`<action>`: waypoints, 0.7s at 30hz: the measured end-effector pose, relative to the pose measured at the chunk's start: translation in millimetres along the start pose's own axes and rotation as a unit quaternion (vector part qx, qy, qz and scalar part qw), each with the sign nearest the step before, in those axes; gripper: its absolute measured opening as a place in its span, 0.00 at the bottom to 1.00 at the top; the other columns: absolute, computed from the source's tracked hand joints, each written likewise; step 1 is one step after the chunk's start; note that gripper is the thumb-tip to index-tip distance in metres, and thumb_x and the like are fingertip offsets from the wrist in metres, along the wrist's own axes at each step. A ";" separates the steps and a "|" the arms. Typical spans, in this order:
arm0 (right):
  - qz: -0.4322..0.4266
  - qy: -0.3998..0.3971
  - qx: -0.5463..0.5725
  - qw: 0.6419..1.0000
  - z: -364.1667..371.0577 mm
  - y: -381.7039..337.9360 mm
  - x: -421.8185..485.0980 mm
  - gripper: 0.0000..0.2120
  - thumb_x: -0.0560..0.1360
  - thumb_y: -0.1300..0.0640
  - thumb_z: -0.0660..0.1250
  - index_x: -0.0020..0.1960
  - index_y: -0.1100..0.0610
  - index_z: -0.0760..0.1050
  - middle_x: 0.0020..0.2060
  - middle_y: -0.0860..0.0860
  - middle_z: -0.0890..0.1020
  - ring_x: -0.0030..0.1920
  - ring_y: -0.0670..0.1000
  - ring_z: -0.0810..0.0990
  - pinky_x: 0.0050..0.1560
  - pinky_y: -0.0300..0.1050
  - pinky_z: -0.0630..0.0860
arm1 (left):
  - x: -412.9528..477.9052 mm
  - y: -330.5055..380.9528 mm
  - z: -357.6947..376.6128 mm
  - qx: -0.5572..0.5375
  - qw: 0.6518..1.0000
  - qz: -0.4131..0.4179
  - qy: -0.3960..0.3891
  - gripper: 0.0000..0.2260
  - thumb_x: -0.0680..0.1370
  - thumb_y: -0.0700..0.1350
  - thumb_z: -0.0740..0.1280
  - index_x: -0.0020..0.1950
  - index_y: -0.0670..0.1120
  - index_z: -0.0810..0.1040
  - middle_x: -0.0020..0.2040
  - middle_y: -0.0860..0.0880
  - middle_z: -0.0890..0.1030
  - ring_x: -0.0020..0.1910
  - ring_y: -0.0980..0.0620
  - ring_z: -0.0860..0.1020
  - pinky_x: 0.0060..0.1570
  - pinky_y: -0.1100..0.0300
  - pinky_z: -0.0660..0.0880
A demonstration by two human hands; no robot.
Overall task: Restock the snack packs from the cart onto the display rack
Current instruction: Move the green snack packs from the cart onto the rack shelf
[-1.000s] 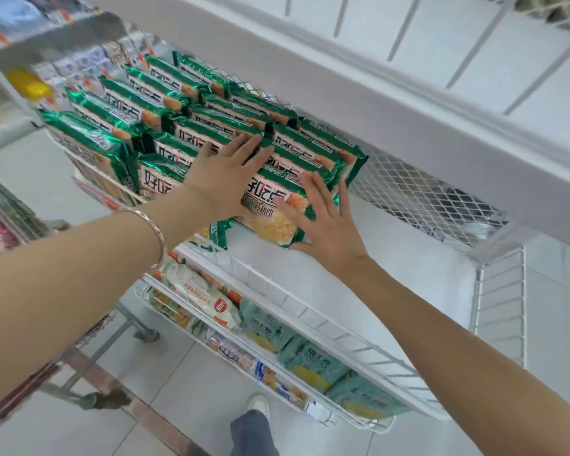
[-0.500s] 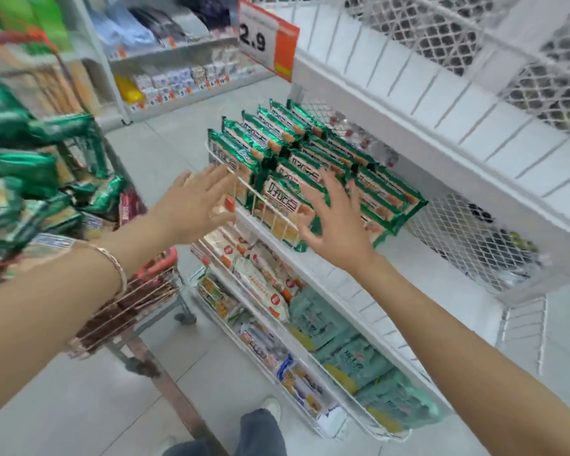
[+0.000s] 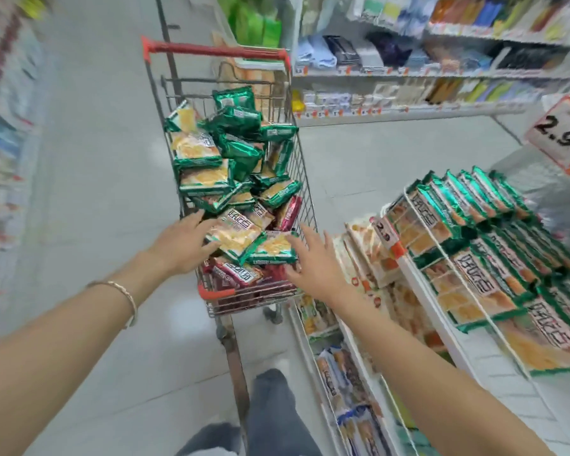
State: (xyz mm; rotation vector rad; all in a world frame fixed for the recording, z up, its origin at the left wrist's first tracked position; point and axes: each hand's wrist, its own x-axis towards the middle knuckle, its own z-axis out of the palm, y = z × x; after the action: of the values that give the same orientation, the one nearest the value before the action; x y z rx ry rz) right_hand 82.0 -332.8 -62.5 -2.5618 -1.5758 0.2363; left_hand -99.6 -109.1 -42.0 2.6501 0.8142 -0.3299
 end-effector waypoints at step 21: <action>0.332 -0.291 0.332 0.833 38.7 83.9 186.2 0.13 0.70 0.58 0.77 0.37 0.60 0.73 0.26 0.54 0.72 0.24 0.50 0.71 0.29 0.41 0.71 | 118.8 -20.7 5.7 -0.391 0.898 -0.200 0.006 0.18 0.82 0.43 0.64 0.72 0.43 0.72 0.69 0.46 0.75 0.62 0.47 0.75 0.59 0.57 0.73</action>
State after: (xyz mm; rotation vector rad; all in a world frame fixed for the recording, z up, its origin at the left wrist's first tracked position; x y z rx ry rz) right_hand 230.4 -203.1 -128.7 -2.3939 -0.4148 1.4476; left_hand -16.2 -36.4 -90.2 1.7307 1.1902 -0.0510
